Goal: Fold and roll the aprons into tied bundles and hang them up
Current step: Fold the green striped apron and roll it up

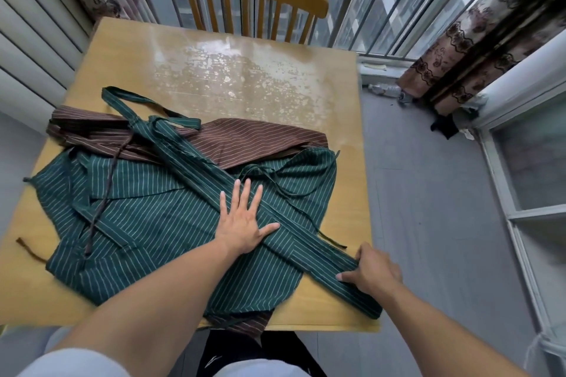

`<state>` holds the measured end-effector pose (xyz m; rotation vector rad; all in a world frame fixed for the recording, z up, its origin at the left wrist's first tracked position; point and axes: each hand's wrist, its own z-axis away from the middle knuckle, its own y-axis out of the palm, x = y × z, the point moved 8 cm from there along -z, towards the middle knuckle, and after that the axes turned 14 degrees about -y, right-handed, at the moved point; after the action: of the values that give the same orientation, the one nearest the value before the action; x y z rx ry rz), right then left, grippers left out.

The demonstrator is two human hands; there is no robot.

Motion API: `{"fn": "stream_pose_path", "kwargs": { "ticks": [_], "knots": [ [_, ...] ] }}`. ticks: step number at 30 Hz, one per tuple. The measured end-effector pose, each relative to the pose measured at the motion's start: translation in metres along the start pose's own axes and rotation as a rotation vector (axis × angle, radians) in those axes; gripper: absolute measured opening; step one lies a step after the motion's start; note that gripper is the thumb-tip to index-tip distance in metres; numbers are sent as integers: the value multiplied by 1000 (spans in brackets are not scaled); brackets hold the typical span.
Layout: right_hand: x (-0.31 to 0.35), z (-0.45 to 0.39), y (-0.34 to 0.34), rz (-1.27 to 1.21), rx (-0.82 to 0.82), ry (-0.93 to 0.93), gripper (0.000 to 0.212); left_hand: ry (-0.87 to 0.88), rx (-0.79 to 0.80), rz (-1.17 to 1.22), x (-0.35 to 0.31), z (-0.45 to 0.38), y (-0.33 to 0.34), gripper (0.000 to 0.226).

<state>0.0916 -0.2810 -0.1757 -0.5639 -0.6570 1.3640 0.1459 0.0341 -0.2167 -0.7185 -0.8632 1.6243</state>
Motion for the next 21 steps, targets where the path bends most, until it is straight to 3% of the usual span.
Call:
{"fn": "stream_pose_path", "kwargs": {
  "ticks": [2, 5, 9, 11, 14, 16, 19, 21],
  "knots": [
    [-8, -4, 1, 93, 73, 5, 60, -9, 25, 5, 0, -2, -2, 103],
    [-20, -8, 5, 44, 208, -9, 54, -37, 25, 8, -3, 2, -8, 103],
    [-26, -9, -4, 17, 347, -105, 41, -86, -149, -23, -11, 25, -18, 100],
    [-31, -8, -10, 16, 424, -102, 35, 7, -198, 31, -28, 43, -17, 90],
    [-27, -4, -21, 53, 577, -111, 32, 180, -123, 107, -56, 65, -4, 76],
    [-11, 1, -41, 90, 665, -138, 26, 181, 4, 126, -62, 69, 10, 78],
    [45, 23, -78, -200, 793, -248, 11, 185, 83, 106, -64, 72, 15, 86],
    [98, 39, -105, -466, 855, -407, 22, 197, 96, 192, -58, 80, 6, 85]
  ]
}}
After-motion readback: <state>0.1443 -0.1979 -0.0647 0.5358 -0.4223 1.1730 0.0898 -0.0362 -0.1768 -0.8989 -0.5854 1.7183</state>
